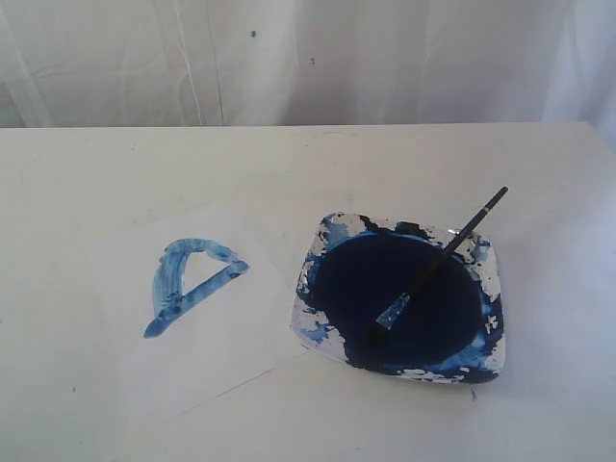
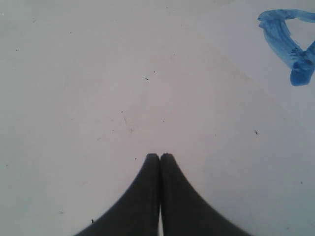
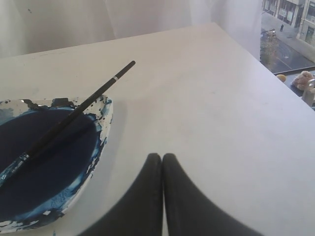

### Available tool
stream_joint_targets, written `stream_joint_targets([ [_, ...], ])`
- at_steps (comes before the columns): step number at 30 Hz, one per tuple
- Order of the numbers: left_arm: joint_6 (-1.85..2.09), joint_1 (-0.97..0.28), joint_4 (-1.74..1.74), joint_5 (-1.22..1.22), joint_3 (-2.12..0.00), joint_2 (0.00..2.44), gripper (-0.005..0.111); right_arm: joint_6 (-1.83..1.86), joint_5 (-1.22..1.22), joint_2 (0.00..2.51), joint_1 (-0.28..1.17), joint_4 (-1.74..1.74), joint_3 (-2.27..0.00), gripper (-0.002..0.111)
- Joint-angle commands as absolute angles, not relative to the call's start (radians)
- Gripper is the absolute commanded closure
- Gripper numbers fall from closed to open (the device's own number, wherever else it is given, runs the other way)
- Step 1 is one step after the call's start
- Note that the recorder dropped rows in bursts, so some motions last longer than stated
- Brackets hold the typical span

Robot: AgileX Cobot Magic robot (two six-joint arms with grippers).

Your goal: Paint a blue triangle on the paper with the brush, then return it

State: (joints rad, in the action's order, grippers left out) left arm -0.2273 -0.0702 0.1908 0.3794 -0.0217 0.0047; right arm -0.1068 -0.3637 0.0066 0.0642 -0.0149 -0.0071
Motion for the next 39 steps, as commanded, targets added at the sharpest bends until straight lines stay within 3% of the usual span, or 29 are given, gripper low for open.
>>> stream_joint_targets([
  [1,-0.228,-0.078,0.192,0.378,-0.02,0.0,0.107,-0.098,-0.351,0.0,0.058,-0.022,0.0,0.108],
  [39,-0.228,-0.078,0.192,0.378,-0.02,0.0,0.107,-0.098,-0.351,0.0,0.058,-0.022,0.0,0.108],
])
